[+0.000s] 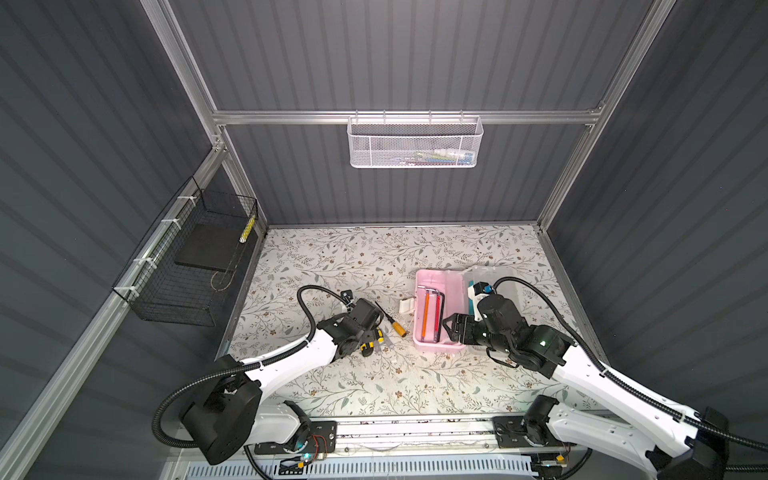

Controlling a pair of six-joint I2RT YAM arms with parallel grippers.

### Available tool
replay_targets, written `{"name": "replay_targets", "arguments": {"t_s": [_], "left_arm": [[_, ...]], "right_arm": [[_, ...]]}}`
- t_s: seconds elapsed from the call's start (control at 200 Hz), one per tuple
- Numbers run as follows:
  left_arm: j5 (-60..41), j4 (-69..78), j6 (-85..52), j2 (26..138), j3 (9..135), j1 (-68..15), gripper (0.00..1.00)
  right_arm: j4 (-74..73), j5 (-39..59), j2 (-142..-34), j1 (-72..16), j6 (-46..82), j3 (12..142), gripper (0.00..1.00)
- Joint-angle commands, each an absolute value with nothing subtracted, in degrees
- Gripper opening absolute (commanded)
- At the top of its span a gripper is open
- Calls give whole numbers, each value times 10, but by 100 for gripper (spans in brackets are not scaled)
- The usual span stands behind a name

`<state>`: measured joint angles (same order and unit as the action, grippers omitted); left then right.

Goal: Pack the tool kit
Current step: 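Move the left gripper back over the yellow utility knives, then grasp the yellow utility knives with the left gripper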

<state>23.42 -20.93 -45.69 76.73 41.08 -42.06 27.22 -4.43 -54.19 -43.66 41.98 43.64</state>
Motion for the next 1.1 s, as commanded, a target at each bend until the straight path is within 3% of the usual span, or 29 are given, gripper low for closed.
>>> {"name": "replay_targets", "arguments": {"t_s": [0.0, 1.096], "left_arm": [[201, -174, -459, 791, 402, -412, 65], [209, -164, -432, 893, 415, -396, 52]], "right_arm": [[269, -56, -539, -439, 423, 427, 78], [245, -60, -547, -437, 432, 401, 79]]}}
